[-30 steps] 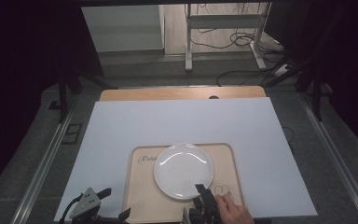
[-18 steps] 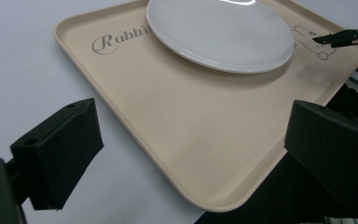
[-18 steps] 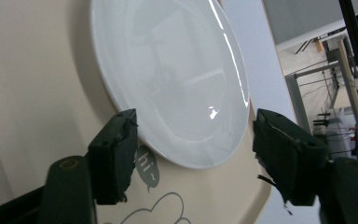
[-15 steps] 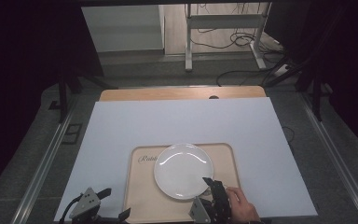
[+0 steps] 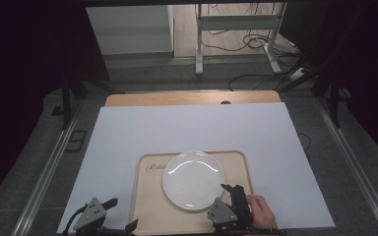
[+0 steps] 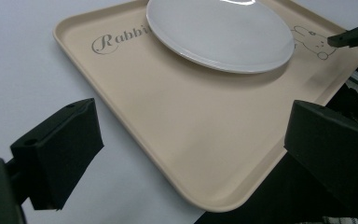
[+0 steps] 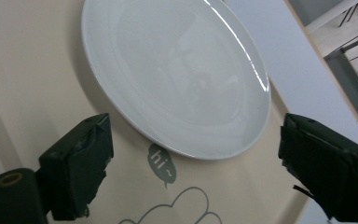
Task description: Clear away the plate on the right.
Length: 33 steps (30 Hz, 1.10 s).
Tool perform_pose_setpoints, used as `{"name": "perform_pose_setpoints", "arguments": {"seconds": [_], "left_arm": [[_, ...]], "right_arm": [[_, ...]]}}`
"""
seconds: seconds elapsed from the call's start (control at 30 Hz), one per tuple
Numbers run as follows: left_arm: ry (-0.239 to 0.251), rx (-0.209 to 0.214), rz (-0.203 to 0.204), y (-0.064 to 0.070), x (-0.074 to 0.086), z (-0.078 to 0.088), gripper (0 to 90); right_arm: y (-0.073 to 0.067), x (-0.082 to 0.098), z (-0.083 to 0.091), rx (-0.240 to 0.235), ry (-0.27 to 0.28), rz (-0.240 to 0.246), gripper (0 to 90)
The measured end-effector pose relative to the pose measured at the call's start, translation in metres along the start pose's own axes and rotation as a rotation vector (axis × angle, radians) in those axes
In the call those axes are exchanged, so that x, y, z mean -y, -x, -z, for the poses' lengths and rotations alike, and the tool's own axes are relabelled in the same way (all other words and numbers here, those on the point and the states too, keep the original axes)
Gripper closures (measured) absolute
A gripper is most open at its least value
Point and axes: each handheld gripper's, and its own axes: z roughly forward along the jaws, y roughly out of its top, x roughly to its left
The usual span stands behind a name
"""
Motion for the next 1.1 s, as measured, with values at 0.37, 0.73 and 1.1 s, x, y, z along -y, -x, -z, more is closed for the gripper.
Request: {"name": "perform_pose_setpoints", "arguments": {"seconds": [0.37, 0.73, 1.1], "left_arm": [[-0.001, 0.001, 0.001, 0.000, 0.000, 0.000, 3.8], [0.000, 0.001, -0.001, 0.000, 0.000, 0.000, 3.8], [0.000, 0.000, -0.003, 0.000, 0.000, 0.000, 3.8]], "right_arm": [[0.010, 0.006, 0.003, -0.049, 0.016, -0.088, 3.4], [0.015, 0.010, 0.005, -0.044, 0.030, -0.141, 2.0], [0.023, 0.015, 0.011, -0.059, 0.050, -0.210, 0.4]]}}
